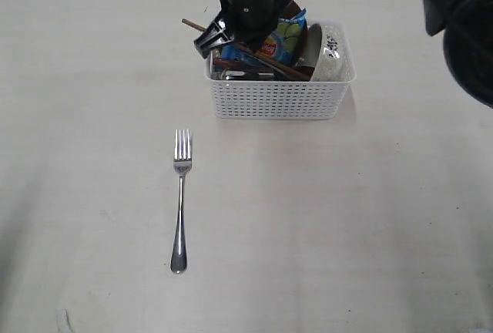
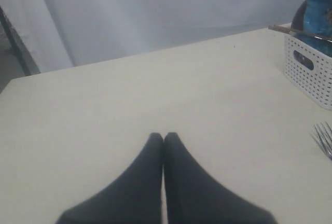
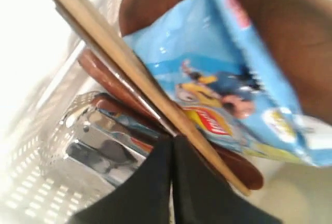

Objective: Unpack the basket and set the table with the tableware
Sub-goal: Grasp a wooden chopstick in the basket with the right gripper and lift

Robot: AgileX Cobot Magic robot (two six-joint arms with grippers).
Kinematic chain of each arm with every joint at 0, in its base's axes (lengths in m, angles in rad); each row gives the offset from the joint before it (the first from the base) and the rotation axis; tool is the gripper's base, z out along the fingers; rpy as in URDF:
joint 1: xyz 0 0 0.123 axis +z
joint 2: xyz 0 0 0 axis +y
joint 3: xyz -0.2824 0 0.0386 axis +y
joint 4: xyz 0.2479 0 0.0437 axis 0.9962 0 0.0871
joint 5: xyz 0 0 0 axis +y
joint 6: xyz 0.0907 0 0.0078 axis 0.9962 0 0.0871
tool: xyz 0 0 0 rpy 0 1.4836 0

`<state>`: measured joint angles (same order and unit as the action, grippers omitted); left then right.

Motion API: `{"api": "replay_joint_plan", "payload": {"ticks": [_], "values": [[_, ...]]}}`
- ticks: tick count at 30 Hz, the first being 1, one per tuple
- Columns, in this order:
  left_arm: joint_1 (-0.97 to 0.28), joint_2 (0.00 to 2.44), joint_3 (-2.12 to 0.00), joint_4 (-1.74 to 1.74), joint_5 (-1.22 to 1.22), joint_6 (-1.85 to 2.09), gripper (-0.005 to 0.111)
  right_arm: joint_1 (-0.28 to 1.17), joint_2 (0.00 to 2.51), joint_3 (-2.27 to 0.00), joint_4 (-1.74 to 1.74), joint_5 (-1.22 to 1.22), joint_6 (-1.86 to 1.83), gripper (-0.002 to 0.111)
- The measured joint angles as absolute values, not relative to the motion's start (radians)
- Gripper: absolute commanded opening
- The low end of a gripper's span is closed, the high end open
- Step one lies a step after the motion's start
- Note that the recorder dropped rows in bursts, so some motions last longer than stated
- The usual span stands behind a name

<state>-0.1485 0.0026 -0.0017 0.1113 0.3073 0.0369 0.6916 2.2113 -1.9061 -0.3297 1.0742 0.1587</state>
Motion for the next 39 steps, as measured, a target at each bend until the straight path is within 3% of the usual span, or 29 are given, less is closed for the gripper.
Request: {"api": "replay_joint_plan", "payload": {"ticks": [5, 10, 12, 18, 26, 31, 39], "values": [[-0.149, 0.003, -0.002, 0.111, 0.307, 0.037, 0.0, 0.692, 2.163, -1.906, -0.304, 1.074, 0.147, 0.004], [-0.149, 0.003, -0.002, 0.111, 0.307, 0.037, 0.0, 0.693, 2.158, -1.906, -0.175, 1.074, 0.023, 0.044], [-0.149, 0.003, -0.002, 0.111, 0.307, 0.037, 0.0, 0.698, 2.167, -1.906, -0.167, 1.067, 0.011, 0.047], [-0.149, 0.003, -0.002, 0.111, 0.307, 0.037, 0.0, 0.711, 2.209, -1.906, -0.22, 1.025, 0.011, 0.038], [-0.149, 0.003, -0.002, 0.111, 0.307, 0.037, 0.0, 0.713, 2.265, -1.906, -0.356, 0.982, 0.093, 0.036], [-0.149, 0.003, -0.002, 0.111, 0.307, 0.037, 0.0, 0.713, 2.282, -1.906, -0.376, 0.976, 0.097, 0.0], [-0.149, 0.003, -0.002, 0.111, 0.307, 0.037, 0.0, 0.714, 2.269, -1.906, -0.38, 0.972, 0.097, 0.0]]}}
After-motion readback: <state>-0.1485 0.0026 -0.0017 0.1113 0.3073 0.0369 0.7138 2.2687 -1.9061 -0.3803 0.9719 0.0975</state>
